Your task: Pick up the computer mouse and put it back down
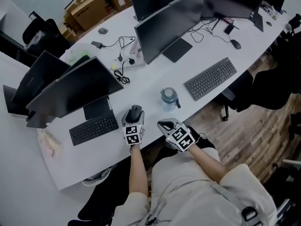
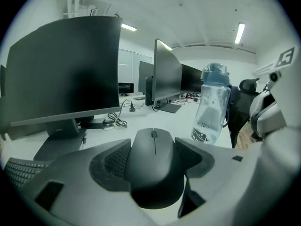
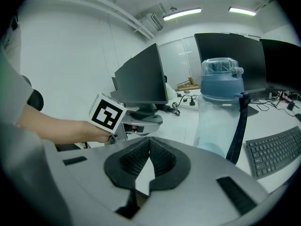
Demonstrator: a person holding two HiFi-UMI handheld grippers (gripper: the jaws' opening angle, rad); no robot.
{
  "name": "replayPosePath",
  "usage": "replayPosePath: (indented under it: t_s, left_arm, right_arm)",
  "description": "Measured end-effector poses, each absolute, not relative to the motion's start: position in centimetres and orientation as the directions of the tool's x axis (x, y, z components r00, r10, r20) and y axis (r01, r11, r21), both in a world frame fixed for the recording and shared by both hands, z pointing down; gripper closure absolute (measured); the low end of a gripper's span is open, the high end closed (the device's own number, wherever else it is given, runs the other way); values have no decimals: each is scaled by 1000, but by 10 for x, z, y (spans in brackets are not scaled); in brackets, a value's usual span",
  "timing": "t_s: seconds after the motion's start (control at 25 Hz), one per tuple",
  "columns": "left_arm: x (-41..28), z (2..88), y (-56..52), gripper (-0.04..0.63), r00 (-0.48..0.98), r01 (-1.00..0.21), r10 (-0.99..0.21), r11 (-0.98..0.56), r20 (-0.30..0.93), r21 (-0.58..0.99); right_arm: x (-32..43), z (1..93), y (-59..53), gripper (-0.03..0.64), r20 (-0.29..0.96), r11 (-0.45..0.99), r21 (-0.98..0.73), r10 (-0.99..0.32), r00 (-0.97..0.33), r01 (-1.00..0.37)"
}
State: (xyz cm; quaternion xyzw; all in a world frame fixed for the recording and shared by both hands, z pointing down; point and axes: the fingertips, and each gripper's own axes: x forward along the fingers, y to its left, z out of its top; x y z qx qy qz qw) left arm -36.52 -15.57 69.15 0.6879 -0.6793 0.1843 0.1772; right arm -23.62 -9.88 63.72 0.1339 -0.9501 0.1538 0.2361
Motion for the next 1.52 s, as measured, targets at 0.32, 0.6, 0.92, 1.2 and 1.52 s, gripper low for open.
replayPosePath:
  t_s: [0.32,0.6,0.92,1.2,1.52]
  left_arm:
    - [-344,739,-162,295,94,-994,-794,-113,600,5]
    - [-322,766,-170,295,155,-984,-741,-171,654,40]
    - [-290,778,-173,295,208,-961,-731,-278,650,-4]
    - [-310,790,-180,295,126,-983,-715,-182,688,-10]
    - [-315,802,-178,295,85,-992,-707,-124,702,-4]
  right_arm:
    - [-235,648,-100,612,515,898,-258,-185,-837,-357]
    - [-228,655,-102,612,558,862,-309,-179,-811,-403]
    - [-203,676,-110,618,653,823,-248,-247,-716,-510]
    - [-193,657,-127,620,611,775,-313,-278,-741,-549]
    - [-168,636,-140,621,536,674,-445,-328,-778,-590]
